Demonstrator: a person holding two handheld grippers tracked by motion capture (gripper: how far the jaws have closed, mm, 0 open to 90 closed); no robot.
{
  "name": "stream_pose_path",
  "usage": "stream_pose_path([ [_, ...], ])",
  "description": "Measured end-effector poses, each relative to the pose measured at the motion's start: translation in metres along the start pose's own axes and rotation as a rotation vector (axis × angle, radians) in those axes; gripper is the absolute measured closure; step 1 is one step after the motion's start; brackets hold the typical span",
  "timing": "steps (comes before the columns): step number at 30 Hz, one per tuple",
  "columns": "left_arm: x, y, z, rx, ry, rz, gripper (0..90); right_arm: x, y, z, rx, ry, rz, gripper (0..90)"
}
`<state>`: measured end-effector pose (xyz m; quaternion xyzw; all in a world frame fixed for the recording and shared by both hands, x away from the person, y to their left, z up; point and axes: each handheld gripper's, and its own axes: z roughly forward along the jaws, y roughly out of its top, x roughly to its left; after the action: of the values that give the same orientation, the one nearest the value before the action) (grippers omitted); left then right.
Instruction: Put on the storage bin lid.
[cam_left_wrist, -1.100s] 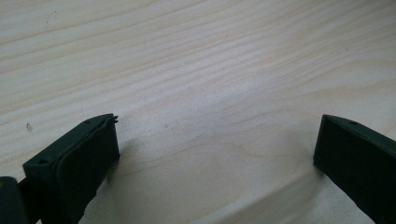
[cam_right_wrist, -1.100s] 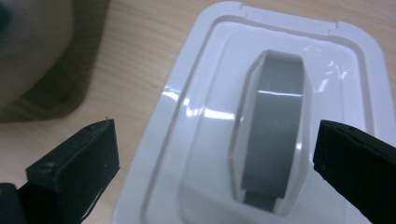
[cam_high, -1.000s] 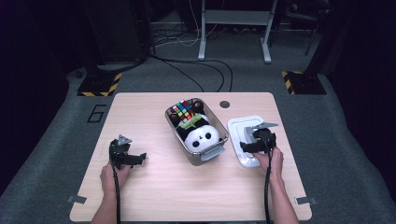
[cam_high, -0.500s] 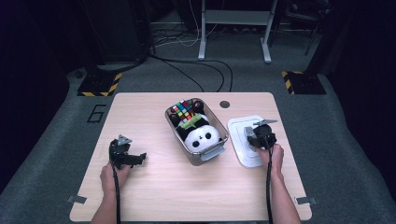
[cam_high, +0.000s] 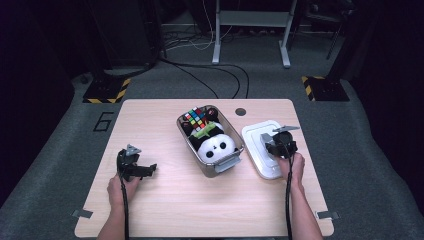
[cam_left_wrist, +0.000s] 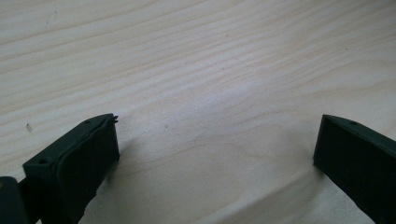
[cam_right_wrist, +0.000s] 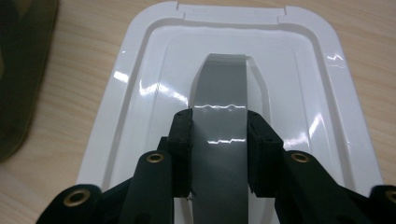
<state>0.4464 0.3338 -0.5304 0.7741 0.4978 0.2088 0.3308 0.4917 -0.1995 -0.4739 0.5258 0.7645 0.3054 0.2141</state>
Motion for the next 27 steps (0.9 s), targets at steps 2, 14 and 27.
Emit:
stream_pose_path([
  [2,0.0,0.0,0.0,0.003,0.0,0.004,0.0,0.0,0.002,-0.003,-0.003,-0.001,-0.002,67.0],
  [14,0.0,0.0,0.0,0.004,-0.001,0.001,0.0,0.001,0.02,-0.027,-0.043,0.003,0.0,67.1],
  [27,0.0,0.0,0.0,0.003,-0.001,0.0,0.0,0.0,0.041,-0.052,-0.083,0.011,-0.003,67.1],
])
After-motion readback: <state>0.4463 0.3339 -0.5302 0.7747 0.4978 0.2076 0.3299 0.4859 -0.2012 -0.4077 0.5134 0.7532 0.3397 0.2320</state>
